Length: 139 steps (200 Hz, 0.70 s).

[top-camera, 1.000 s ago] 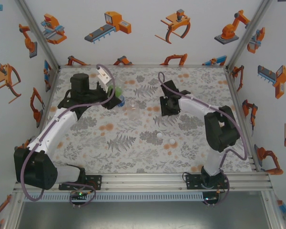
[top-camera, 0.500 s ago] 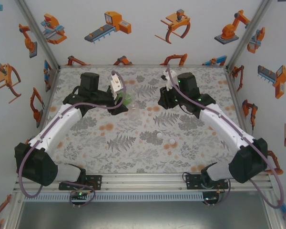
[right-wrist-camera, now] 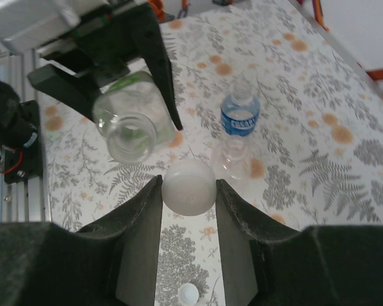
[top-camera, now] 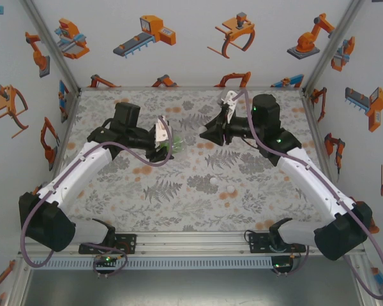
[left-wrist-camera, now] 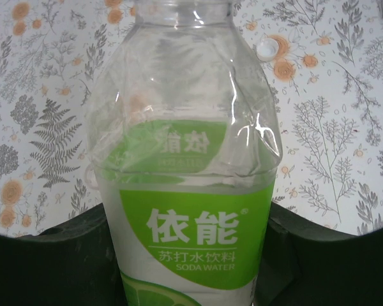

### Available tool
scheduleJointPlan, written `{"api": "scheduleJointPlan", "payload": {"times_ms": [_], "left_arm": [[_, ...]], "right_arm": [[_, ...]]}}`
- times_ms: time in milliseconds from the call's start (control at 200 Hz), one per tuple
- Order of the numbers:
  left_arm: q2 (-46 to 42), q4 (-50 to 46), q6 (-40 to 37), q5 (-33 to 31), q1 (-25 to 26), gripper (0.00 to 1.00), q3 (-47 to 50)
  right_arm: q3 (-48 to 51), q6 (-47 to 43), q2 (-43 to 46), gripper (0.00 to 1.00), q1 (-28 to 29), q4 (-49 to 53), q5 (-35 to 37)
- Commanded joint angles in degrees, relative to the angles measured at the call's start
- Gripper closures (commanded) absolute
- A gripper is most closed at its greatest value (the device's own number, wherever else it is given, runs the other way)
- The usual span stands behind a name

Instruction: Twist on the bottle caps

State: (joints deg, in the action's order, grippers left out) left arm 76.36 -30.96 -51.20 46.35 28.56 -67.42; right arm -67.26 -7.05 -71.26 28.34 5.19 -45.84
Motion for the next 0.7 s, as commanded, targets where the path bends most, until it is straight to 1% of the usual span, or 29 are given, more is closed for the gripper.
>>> {"api": "scheduleJointPlan", "payload": {"times_ms": [0, 225, 330, 691], "left_arm": [[-1.0, -3.1, -4.2, 1.8, 1.0, 1.00, -1.5], [-1.5, -5.1, -5.5, 0.7, 1.8, 1.00, -1.8], [-1.9, -5.1, -5.5, 0.7, 2.0, 1.00, -1.8], [-2.5, -4.1, -3.9, 0.3, 2.0, 1.00, -1.6]], "right_arm": [[0.2, -3.7, 0.7, 0.81, 0.9, -3.3, -7.8], [-0.4, -5.7, -0.2, 0.82, 3.0, -4.0, -8.9], [-1.0, -6.1, -1.2, 0.83, 3.8, -3.7, -11.5], [-0.4, -8.4, -0.8, 0.84, 5.3, 0.0, -9.8]]}}
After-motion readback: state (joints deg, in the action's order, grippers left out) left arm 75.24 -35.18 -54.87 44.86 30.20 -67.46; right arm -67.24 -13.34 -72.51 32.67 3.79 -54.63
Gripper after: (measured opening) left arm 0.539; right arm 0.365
